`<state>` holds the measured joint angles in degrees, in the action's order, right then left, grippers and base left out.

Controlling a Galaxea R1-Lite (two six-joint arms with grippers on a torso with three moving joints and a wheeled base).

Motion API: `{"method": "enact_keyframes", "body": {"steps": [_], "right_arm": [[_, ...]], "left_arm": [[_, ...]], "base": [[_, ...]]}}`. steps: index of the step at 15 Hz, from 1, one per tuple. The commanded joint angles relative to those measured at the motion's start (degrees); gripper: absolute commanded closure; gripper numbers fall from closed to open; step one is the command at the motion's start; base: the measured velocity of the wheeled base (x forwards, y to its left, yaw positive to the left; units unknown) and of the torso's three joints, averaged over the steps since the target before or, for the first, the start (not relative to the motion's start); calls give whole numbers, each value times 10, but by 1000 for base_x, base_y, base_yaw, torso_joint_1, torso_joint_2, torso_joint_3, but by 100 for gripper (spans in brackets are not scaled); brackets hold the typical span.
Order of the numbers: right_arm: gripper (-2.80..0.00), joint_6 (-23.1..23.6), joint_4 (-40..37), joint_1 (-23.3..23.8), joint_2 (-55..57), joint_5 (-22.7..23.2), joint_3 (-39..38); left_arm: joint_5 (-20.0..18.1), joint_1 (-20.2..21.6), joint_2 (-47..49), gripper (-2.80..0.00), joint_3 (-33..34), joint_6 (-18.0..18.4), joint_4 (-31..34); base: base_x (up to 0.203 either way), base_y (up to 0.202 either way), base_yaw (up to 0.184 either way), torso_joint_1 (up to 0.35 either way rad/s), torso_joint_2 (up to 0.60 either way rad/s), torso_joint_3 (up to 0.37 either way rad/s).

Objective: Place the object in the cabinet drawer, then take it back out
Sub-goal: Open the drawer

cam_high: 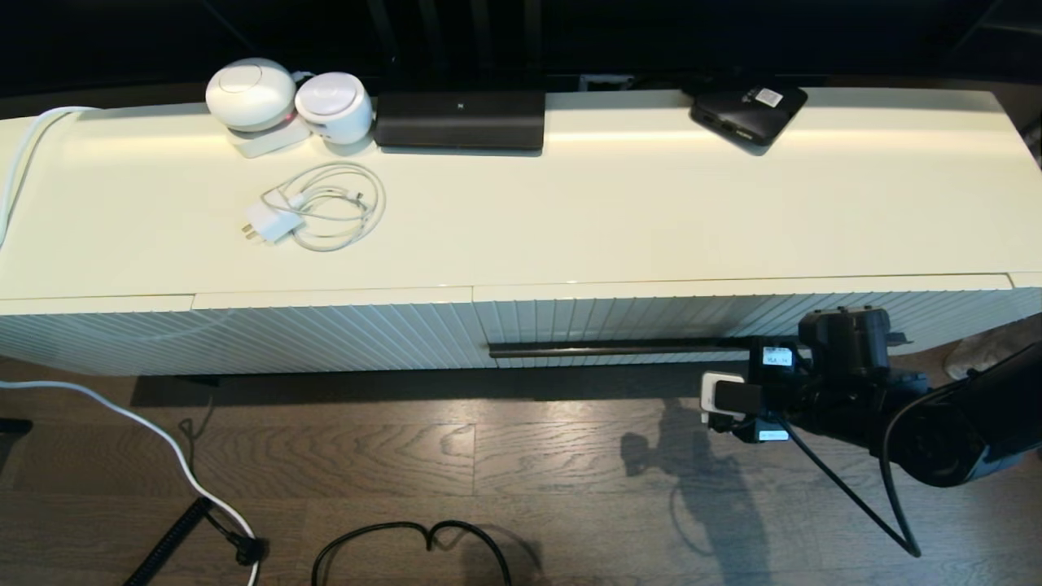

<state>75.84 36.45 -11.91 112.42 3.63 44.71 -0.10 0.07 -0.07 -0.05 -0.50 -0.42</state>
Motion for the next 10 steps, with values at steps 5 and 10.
{"method": "enact_keyframes", "body": {"steps": [5, 10], "right_arm": [[-280, 5, -38, -7, -29, -1, -30], [-280, 4, -46, -7, -36, -1, -53]], "left_arm": [[0, 0, -1, 0, 0, 0, 0], [0, 0, -1, 0, 0, 0, 0]], "base": [[0, 0, 0, 0, 0, 0], [0, 0, 0, 0, 0, 0]]}}
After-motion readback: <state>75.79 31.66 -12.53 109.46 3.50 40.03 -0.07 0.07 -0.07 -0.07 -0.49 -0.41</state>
